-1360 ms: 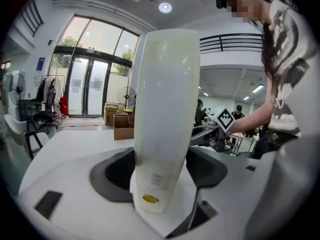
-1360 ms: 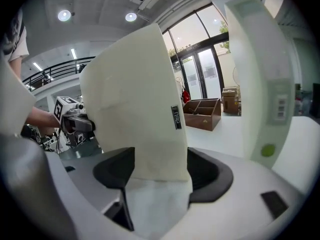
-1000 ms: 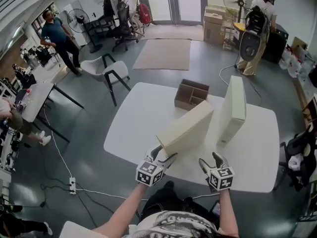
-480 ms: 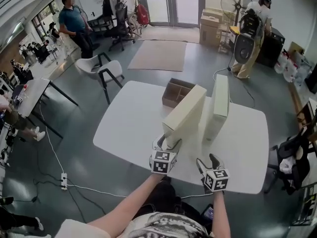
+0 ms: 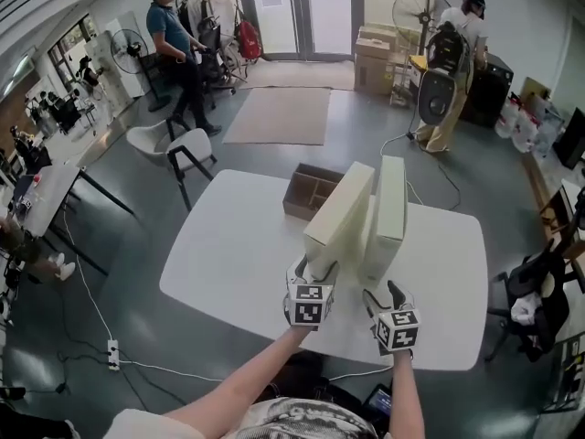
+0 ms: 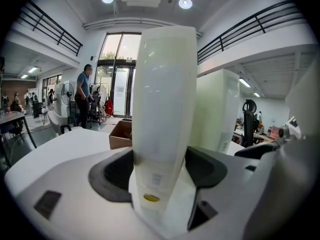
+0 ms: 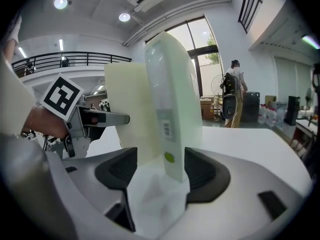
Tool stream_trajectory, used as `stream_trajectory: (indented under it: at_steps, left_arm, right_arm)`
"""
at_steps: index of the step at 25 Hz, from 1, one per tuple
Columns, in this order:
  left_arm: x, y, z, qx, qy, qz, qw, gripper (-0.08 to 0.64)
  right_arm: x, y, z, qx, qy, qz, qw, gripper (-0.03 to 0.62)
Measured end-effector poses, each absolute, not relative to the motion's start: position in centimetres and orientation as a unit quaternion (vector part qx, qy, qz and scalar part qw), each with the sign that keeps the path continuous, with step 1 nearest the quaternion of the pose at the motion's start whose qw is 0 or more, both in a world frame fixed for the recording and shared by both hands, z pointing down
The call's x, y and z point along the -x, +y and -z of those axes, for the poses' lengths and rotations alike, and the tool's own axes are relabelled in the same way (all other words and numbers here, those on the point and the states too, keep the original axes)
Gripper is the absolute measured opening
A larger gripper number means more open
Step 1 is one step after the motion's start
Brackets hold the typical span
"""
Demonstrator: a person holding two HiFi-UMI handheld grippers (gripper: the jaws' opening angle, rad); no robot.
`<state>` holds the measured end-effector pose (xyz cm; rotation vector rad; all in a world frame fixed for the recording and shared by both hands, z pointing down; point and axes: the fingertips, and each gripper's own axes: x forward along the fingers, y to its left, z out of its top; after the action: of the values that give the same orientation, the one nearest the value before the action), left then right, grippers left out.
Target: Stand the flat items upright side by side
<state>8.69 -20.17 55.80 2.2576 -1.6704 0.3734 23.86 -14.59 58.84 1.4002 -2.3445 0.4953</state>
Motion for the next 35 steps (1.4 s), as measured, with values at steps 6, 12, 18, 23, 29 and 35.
stream_trajectory:
  at_steps: [6,12,18,23,29,35]
  left_arm:
    - [-10.9,-21.9,-55.5,-0.799,-0.564,-0.135,0.160,0.314]
    - [-14.1,-22.3,-55.5,-0.838,-0.500,-0.147,0.165,0.304]
    - [-16.6,-21.4,-55.4,-0.877,-0.427,-0.155,0.157,0.304]
    - [-16.5,-21.5,-55.5,-0.884,-0.412,-0.155,0.155,0.304]
    - [-15.9,-21.5,-54.9,-0.888,-0.407,-0.153,0.147,0.304]
    - [-14.5,-20.2,-54.5,-0.884,-0.417,-0.147,0.152,0.304]
  right_arm:
    - [-24.0,-17.3,-58.7,-0.495,-0.829,-0.172,0.195,0.298]
    - [-23.7,-18.4,-59.2,-0.494,-0.827,-0.184,0.197,0.296]
    - [-23.9,-19.1,-59.6,-0.497,-0.823,-0.189,0.198,0.293]
    - [-23.9,-19.3,-59.7,-0.501,-0.821,-0.191,0.194,0.291]
    - [-24.0,-19.1,-59.7,-0.507,-0.818,-0.198,0.185,0.291]
    - [-24.1,-17.2,-59.2,-0.503,-0.822,-0.200,0.175,0.291]
